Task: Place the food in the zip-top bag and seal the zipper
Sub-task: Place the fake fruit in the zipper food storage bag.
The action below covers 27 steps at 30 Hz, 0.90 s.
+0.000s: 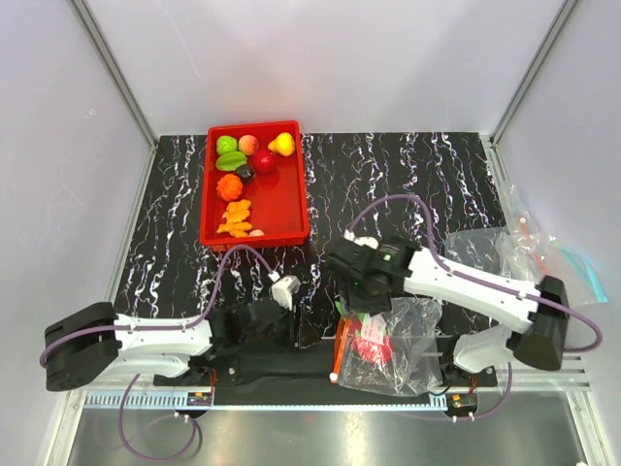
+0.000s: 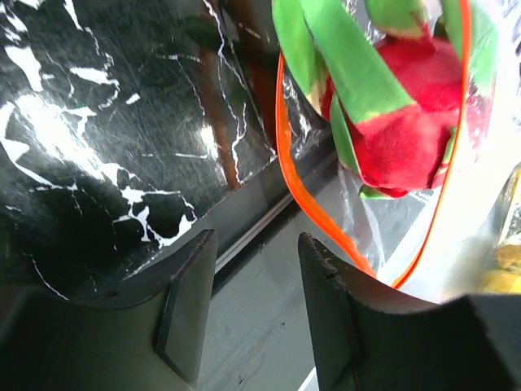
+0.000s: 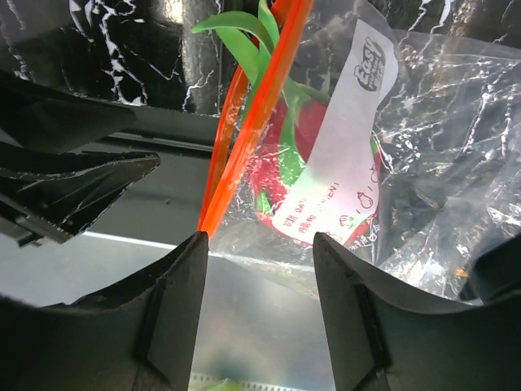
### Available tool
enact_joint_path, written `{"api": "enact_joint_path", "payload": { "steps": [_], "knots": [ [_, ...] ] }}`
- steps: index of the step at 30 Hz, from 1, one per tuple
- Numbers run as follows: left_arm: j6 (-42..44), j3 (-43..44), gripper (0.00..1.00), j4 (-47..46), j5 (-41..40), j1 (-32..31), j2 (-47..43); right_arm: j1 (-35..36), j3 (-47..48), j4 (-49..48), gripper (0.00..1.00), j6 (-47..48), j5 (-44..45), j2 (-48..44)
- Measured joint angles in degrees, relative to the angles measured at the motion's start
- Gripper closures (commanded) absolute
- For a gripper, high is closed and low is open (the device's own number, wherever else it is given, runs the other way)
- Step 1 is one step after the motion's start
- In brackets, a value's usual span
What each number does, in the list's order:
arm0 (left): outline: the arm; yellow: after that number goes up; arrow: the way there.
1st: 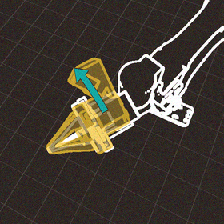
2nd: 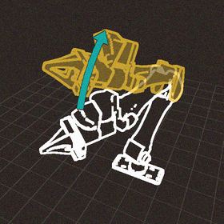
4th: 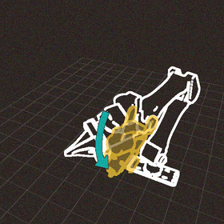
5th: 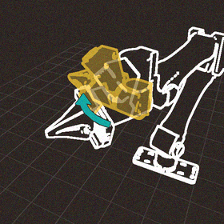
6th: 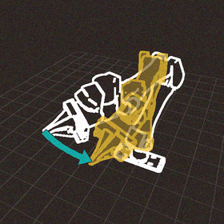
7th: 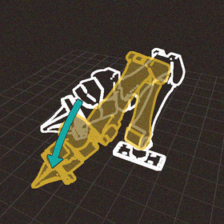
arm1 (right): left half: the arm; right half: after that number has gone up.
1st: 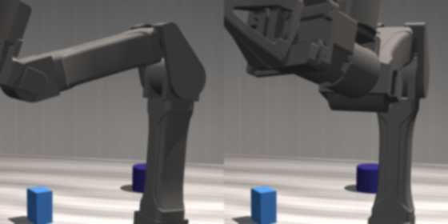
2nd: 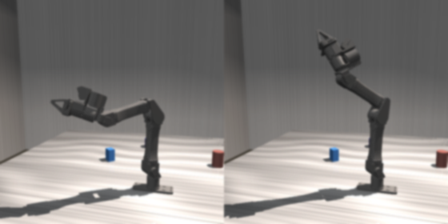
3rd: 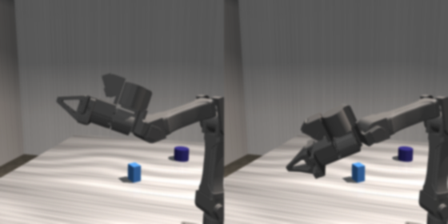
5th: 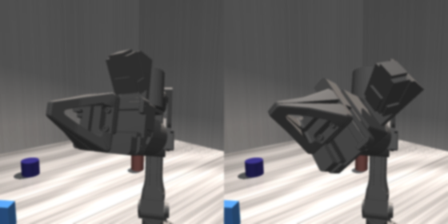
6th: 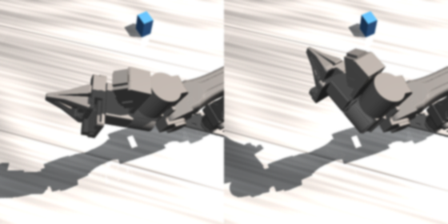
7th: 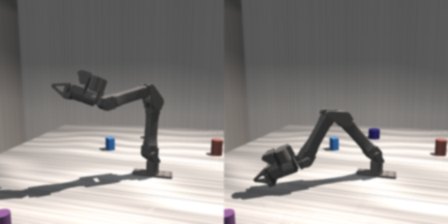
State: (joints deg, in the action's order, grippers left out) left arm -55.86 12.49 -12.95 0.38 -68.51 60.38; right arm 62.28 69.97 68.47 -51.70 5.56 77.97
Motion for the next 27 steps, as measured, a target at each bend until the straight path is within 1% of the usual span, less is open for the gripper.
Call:
{"api": "enact_joint_path", "payload": {
  "steps": [4,8,13,18,23,27],
  "knots": [
    [0.2,0.0,0.52,-0.5,1.0,1.6,0.3,4.4,7.1,4.7,0.36,-2.9,4.6,8.2],
    [0.6,0.0,0.53,-0.7,2.5,4.2,0.7,8.6,14.7,6.4,0.33,-5.9,8.7,18.1],
    [1.4,-0.5,0.53,-0.5,3.4,5.1,0.2,10.8,18.9,6.4,0.34,-8.4,11.1,26.8],
    [2.4,-1.0,0.53,1.1,4.3,6.3,-2.7,10.9,19.0,7.0,0.34,-10.2,12.5,30.9],
    [3.3,-1.4,0.53,3.6,4.5,7.1,-6.0,10.8,18.9,7.4,0.36,-11.7,13.5,31.1],
    [4.0,-1.4,0.53,4.7,4.5,7.3,-6.7,10.8,18.9,7.5,0.37,-12.2,14.3,31.1]
  ]
}}
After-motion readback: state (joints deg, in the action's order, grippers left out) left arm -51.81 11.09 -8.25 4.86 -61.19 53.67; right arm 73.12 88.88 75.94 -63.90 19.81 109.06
